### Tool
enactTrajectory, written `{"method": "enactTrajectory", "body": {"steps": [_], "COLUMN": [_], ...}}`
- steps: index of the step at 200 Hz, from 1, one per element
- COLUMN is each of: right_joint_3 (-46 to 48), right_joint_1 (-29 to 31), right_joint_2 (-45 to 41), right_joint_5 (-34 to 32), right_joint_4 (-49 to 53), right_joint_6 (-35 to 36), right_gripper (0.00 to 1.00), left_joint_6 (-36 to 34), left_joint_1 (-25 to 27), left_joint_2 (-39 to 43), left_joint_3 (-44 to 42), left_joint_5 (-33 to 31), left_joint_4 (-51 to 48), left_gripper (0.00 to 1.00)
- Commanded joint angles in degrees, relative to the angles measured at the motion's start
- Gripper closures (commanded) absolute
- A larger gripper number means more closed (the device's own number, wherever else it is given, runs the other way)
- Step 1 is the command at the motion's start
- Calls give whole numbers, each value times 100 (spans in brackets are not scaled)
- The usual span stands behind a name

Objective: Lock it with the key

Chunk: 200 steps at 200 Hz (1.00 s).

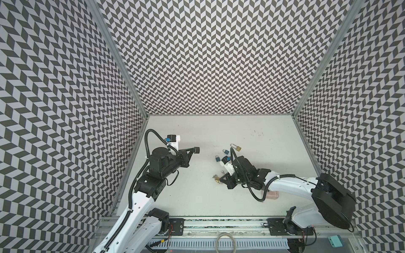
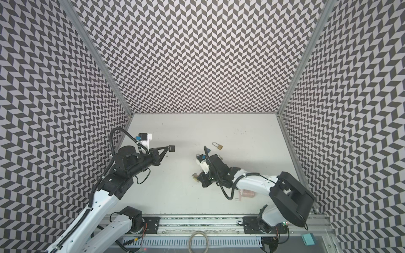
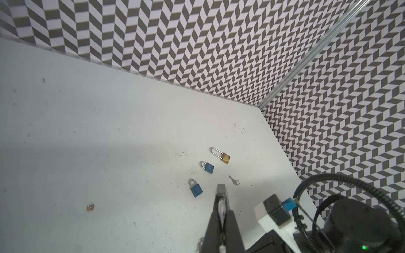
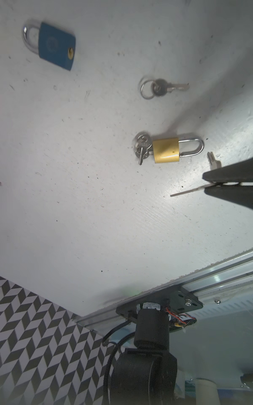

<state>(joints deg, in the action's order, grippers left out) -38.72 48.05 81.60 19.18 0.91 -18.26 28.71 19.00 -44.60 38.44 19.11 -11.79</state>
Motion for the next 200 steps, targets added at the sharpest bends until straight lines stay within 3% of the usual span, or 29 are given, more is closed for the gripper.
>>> {"method": "enactTrajectory", "body": {"steps": [1, 38, 90, 161, 181, 200], "right_joint_3": [170, 207, -272, -694, -734, -716], "right_joint_1": [-156, -122, -160, -131, -87, 72], "right_joint_2": [-332, -141, 225, 1297, 1445, 1511], "right_joint_5": [337, 606, -726, -135, -90, 17], "right_joint_4": [-349, -667, -163, -97, -44, -89], "right_joint_6": [-123, -284, 42, 315, 308, 255], "right_gripper": [100, 100, 100, 100, 100, 100], "left_joint_6": [134, 220, 210, 253, 253, 243], "left_joint_1": [17, -76, -321, -326, -319, -335], "left_joint_2": [-80, -301, -85, -101, -73, 49], "left_joint_3": [-89, -90, -123, -240, -219, -137], "left_joint_5": [210, 269, 334, 658, 509, -52], "left_joint_4": [600, 661, 485, 626, 535, 201], "left_gripper": [100, 100, 100, 100, 100, 100]}}
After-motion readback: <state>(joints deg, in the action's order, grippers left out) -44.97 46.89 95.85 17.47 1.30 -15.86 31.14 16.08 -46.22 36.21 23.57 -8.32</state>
